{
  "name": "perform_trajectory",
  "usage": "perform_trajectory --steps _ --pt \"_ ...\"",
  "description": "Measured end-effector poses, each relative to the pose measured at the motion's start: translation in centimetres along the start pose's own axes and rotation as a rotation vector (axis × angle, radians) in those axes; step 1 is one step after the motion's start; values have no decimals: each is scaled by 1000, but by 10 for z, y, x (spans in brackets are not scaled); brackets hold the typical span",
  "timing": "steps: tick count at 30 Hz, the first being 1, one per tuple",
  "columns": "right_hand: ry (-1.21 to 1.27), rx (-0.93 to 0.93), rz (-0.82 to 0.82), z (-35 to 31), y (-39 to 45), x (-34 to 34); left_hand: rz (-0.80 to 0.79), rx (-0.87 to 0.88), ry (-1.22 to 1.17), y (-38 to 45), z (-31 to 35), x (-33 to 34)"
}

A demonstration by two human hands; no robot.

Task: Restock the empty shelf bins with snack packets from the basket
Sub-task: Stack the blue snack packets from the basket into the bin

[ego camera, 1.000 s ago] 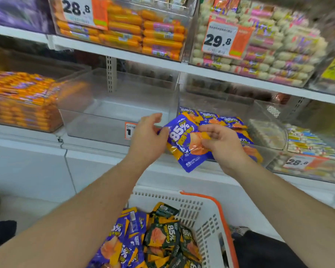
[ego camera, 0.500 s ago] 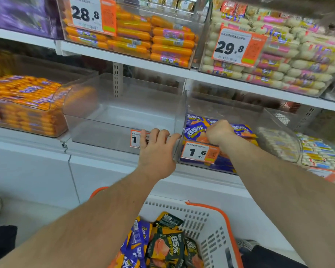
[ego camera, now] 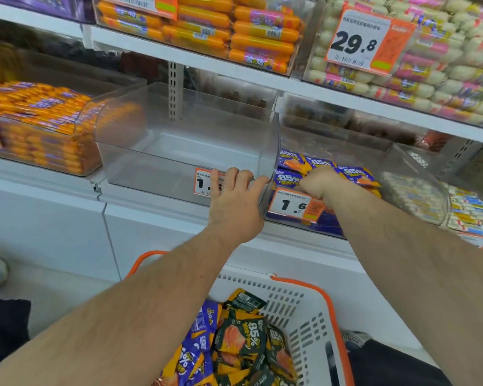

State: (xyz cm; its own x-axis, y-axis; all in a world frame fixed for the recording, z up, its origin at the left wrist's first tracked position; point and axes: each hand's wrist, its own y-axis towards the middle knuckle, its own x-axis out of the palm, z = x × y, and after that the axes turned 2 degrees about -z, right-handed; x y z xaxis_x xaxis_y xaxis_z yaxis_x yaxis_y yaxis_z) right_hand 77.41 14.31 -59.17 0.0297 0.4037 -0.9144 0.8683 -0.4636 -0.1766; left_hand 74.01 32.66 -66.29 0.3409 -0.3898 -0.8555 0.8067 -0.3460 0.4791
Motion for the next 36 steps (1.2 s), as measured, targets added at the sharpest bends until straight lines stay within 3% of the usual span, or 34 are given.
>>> perform_trajectory --steps 4,7,10,14,16,18,20,22,24,27,29,33,36 --pt "43 -10 30 3 -2 1 -121 13 10 1 -2 -9" --pt "90 0 79 1 -10 1 -303 33 46 3 -6 -20" --pt "57 29 196 2 -16 3 -414 65 68 4 -8 -33" --pt "174 -32 417 7 -25 9 -422 170 -12 -6 -18 -43" --pt "208 -174 636 14 -34 17 -386 236 -14 -18 -28 -44" --pt "156 -481 935 19 -48 36 -353 264 -9 -31 -41 -47" --pt "161 -722 1005 20 -71 70 -379 263 -13 -42 -55 -48" --pt "180 -841 774 22 -90 112 -486 194 -25 -51 -67 -47" --pt "177 -808 430 26 -103 154 -643 114 -18 -53 -75 -46" --pt "118 -546 -85 27 -116 211 -865 114 8 -49 -82 -38" --pt "121 -392 -321 25 -120 245 -977 112 -19 -47 -87 -30" --pt "172 -117 -621 14 -122 304 -1044 68 -74 -50 -102 -5" --pt "297 169 -662 7 -122 340 -1094 28 -110 -46 -104 10"
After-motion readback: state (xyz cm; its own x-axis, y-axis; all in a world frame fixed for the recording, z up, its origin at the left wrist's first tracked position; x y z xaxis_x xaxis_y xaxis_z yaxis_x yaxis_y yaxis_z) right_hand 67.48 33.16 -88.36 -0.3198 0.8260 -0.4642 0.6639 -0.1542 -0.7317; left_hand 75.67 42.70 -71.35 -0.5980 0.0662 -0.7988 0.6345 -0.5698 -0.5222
